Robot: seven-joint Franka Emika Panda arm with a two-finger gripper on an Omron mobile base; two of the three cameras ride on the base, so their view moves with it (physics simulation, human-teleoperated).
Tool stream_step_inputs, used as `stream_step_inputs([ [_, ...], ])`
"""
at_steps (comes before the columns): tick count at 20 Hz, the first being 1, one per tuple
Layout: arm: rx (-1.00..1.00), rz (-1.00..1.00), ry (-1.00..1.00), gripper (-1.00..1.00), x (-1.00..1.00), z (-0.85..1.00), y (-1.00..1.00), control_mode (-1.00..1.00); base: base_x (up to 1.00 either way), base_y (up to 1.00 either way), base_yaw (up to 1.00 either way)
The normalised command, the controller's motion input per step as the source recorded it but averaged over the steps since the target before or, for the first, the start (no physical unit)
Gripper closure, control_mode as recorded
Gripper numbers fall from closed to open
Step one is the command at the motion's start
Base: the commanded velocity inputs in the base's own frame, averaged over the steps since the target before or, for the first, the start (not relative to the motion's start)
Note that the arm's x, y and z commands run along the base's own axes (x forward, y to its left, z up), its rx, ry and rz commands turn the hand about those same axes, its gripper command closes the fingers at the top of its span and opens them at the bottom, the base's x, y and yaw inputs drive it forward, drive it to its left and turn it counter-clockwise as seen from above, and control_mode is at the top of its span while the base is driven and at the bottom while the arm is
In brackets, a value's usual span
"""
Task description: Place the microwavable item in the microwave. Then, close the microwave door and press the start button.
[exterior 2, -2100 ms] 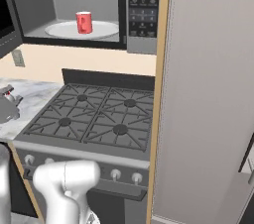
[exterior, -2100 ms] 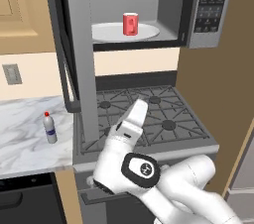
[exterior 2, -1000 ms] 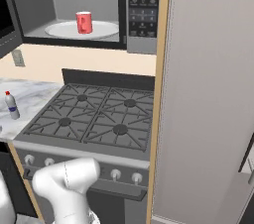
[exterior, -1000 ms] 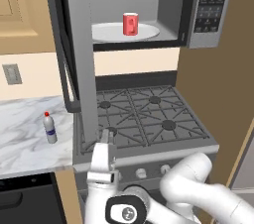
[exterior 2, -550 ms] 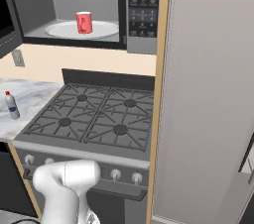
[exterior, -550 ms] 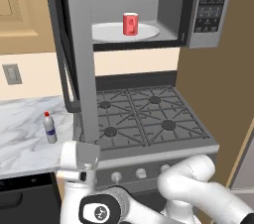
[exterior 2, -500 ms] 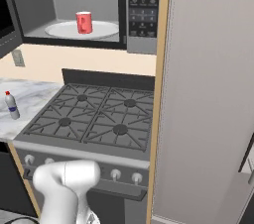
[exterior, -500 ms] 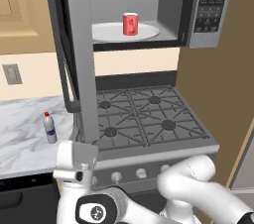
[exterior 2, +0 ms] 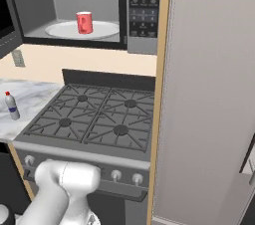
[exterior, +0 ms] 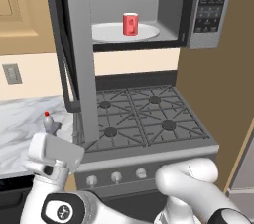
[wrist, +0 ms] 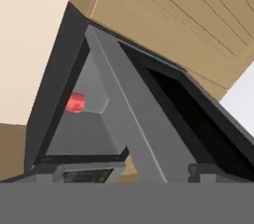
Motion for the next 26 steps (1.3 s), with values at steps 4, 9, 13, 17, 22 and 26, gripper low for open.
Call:
stream_step_inputs([
  [4,0.0,-0.21,0.08,-1.0,0.0,0.15,-0.01,-1.0,0.0,0.0,0.0],
  [9,0.0,-0.23,0.02,-1.0,0.0,0.25,-0.18,-1.0,0.0,0.0,0.0],
  [13,0.0,-0.22,0.01,-1.0,0.0,0.29,-0.31,-1.0,0.0,0.0,0.0],
  [17,0.0,-0.18,0.02,-1.0,-0.01,0.22,-0.47,-1.0,0.0,0.0,0.0],
  [22,0.04,-0.17,0.0,-1.0,-0.08,0.32,-0.65,-1.0,0.0,0.0,0.0],
  [26,0.02,-0.12,0.0,-1.0,-0.12,0.39,-0.68,-1.0,0.0,0.0,0.0],
])
